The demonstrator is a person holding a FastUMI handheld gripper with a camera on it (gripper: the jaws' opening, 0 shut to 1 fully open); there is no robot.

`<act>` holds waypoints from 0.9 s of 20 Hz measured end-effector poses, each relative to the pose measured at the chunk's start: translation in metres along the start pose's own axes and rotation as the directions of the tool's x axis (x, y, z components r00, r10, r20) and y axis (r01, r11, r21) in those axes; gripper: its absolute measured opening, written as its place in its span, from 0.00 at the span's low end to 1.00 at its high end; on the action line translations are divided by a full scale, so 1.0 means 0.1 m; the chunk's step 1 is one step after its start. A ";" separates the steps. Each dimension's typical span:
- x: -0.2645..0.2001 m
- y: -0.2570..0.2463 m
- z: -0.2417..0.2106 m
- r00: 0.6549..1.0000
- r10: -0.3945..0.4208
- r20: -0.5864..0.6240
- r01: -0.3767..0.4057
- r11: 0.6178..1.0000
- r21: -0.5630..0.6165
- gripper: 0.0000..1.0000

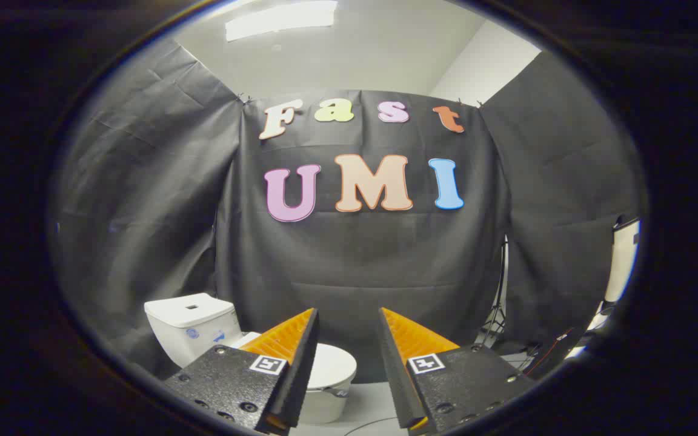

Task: Open the toilet lid.

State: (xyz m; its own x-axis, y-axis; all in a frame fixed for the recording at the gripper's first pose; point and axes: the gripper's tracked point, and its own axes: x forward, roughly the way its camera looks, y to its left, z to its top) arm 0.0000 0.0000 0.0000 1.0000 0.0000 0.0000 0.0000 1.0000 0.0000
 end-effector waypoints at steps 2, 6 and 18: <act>0.01 0.01 -0.01 1.000 0.002 0.000 -0.002 1.000 0.001 0.59; 0.00 0.02 -0.01 1.000 0.002 -0.004 -0.002 1.000 0.002 0.59; 0.09 0.13 -0.04 0.999 0.037 -0.005 -0.036 0.999 0.023 0.59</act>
State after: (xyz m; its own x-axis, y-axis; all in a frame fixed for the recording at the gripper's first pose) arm 0.0089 0.0127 -0.0040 0.9993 0.0365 -0.0047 -0.0364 0.9991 0.0231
